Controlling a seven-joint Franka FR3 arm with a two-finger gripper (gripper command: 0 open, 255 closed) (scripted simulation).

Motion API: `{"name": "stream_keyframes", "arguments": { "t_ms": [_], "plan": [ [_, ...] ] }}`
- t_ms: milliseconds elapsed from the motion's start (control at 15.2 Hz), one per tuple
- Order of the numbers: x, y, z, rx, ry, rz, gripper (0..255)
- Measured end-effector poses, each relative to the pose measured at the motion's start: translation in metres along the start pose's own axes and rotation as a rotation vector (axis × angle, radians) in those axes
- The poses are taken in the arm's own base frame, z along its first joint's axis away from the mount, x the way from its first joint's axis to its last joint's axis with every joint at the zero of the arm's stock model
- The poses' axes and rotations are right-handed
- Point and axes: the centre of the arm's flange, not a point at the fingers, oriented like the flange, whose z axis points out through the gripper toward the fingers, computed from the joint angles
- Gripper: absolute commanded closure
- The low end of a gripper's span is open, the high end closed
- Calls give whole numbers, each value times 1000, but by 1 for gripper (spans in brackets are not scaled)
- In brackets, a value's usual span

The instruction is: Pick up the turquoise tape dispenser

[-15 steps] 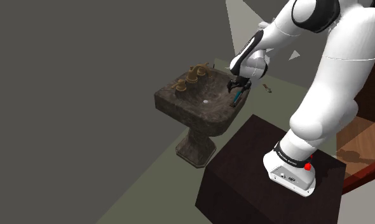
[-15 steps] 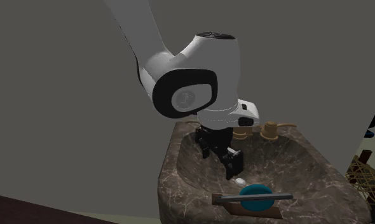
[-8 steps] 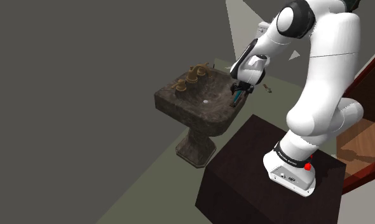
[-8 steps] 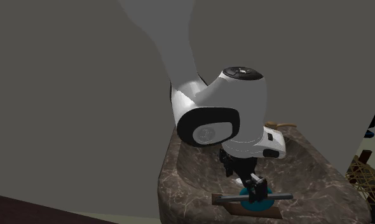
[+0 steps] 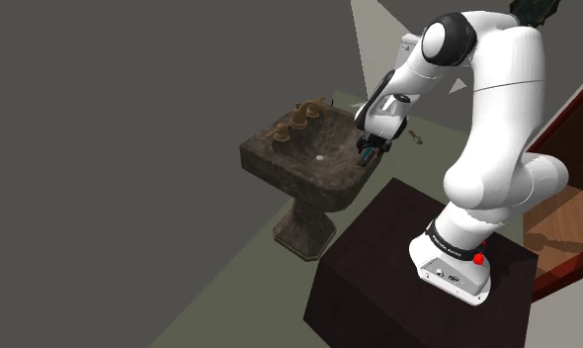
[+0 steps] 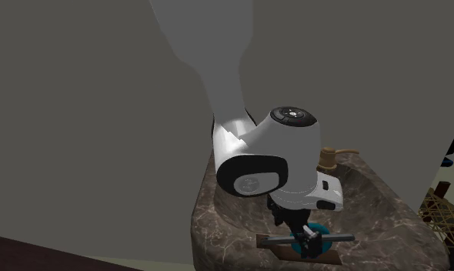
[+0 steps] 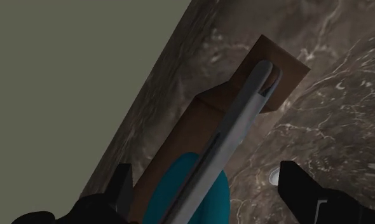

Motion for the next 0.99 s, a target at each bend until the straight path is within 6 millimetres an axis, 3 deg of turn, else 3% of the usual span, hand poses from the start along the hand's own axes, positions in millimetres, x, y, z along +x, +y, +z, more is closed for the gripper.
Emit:
{"name": "stream_keyframes", "arguments": {
  "t_ms": [66, 726, 990],
  "plan": [
    [-1, 0, 2, 0, 0, 0, 255],
    [-1, 0, 3, 1, 1, 0, 255],
    [2, 0, -12, 0, 1, 0, 255]
  ]
}}
